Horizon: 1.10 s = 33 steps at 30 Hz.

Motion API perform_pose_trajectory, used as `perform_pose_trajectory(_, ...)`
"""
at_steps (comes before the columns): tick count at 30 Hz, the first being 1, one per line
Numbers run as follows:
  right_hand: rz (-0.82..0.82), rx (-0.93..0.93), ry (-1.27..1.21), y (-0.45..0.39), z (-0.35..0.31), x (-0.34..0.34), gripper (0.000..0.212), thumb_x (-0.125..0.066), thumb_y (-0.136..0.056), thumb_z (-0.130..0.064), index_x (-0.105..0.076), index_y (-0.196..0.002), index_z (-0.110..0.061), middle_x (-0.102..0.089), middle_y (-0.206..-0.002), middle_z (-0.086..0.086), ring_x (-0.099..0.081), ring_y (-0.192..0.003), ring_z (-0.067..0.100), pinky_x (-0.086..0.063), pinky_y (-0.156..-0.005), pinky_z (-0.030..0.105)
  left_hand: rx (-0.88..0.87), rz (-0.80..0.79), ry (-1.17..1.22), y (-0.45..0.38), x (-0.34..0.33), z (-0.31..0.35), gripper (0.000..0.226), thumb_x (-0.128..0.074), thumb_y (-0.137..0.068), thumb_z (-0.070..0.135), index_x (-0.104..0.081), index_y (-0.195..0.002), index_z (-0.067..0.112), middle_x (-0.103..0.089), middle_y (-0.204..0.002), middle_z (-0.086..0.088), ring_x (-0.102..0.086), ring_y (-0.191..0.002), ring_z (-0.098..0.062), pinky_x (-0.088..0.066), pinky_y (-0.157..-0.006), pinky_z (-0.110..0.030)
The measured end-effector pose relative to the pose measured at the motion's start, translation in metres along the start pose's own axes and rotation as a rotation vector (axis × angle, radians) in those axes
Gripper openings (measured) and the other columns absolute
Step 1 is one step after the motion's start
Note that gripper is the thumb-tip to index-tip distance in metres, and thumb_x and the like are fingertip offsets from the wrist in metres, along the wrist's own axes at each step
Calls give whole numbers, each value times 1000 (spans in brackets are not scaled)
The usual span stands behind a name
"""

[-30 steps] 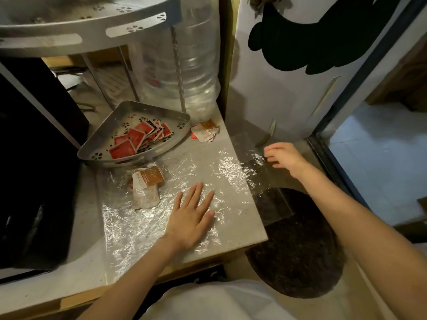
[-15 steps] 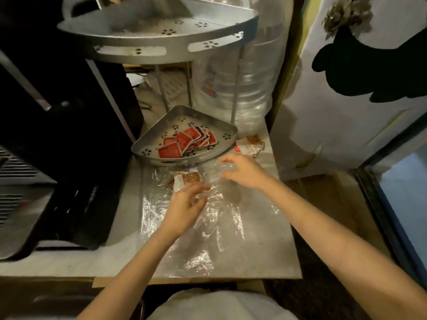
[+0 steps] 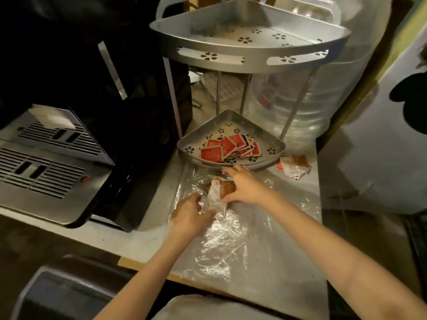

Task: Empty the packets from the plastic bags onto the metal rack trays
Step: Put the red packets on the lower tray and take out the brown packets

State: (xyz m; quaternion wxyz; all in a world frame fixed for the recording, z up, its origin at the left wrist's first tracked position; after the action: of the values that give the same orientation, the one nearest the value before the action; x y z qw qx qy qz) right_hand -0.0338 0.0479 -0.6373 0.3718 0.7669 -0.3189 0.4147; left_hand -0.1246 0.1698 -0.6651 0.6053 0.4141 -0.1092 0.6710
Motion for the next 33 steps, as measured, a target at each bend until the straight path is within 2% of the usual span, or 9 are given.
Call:
perform_pose_trajectory(4,6,3,75,-2,0,-3,89,-74,-64,-51,-34,-140,-24,-39,-125,7,-28,-121,24,-33,-102,42,65,-69,188,-5,-3,-5,59,-71,-77,24,-43,-128,20,-52,-89,1,-51,-63,-10,-43,-46,-19)
perform_pose_trajectory(10,-24,-29,127,-2,6,-7,91,-72,-63,-57,-36,-138,-21,-35,-121,6,-26,-117,25,-33,-101,41,32,-113,376,-4,-6,-6,47,-66,-80,9,-49,-121,24,-58,-107,0,-61,-86,-22,-51,-54,-30)
perform_pose_trajectory(13,-11,-23,96,-1,5,-3,91,-77,-57,-54,-41,-132,-19,-38,-122,7,-27,-119,25,-33,-101,40,4,-149,447,0,-5,-3,37,-63,-82,7,-53,-109,29,-57,-111,3,-60,-90,-20,-55,-62,-34)
perform_pose_trajectory(16,-6,0,62,1,3,2,85,-81,-53,-48,-47,-124,-17,-44,-122,4,-32,-117,23,-36,-97,37,-6,-230,514,5,-6,0,28,-63,-83,9,-56,-101,29,-54,-113,5,-61,-92,-22,-52,-46,-27)
perform_pose_trajectory(23,-83,-8,-152,13,4,-2,91,-87,-53,-33,-41,-129,-12,-54,-129,4,-52,-114,21,-44,-96,37,-35,-311,553,8,-6,5,27,-64,-82,8,-59,-107,18,-60,-115,6,-60,-102,-20,-49,-49,-20)
perform_pose_trajectory(26,-171,17,-169,16,3,-4,56,-87,-54,-29,-61,-102,-13,-68,-104,5,-63,-93,22,-52,-80,36,-46,-289,527,9,-5,4,29,-66,-81,10,-62,-106,22,-58,-121,6,-60,-100,-22,-48,-46,-21)
perform_pose_trajectory(29,-204,9,-193,23,5,-1,31,-86,-57,-22,-61,-75,-19,-70,-85,3,-65,-74,17,-51,-65,30,-62,-298,542,9,-6,8,29,-69,-78,9,-64,-103,24,-57,-125,3,-58,-98,-21,-53,-66,-31)
perform_pose_trajectory(31,-215,-21,-271,28,9,3,30,-86,-57,-17,-62,-76,-17,-71,-84,3,-64,-69,13,-51,-60,25,-48,-305,545,12,-5,11,29,-68,-79,12,-63,-104,25,-58,-122,3,-55,-101,-15,-43,-93,-38)
perform_pose_trajectory(33,-201,-60,-365,34,15,14,29,-85,-59,-14,-66,-81,-14,-72,-81,0,-66,-66,8,-53,-59,21,-22,-291,514,12,-2,10,25,-63,-83,21,-62,-107,26,-60,-115,4,-53,-94,-12,-38,-96,-40)
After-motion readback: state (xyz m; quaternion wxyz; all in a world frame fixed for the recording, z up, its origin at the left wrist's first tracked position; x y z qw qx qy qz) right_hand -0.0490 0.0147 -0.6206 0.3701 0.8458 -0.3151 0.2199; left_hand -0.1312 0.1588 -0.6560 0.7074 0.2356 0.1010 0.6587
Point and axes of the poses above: each hand's wrist, its own y-axis away from the middle knuckle, its own x-axis out of the back of the hand, z = x × y, the point moved 8 cm from there along -y, towards the middle knuckle
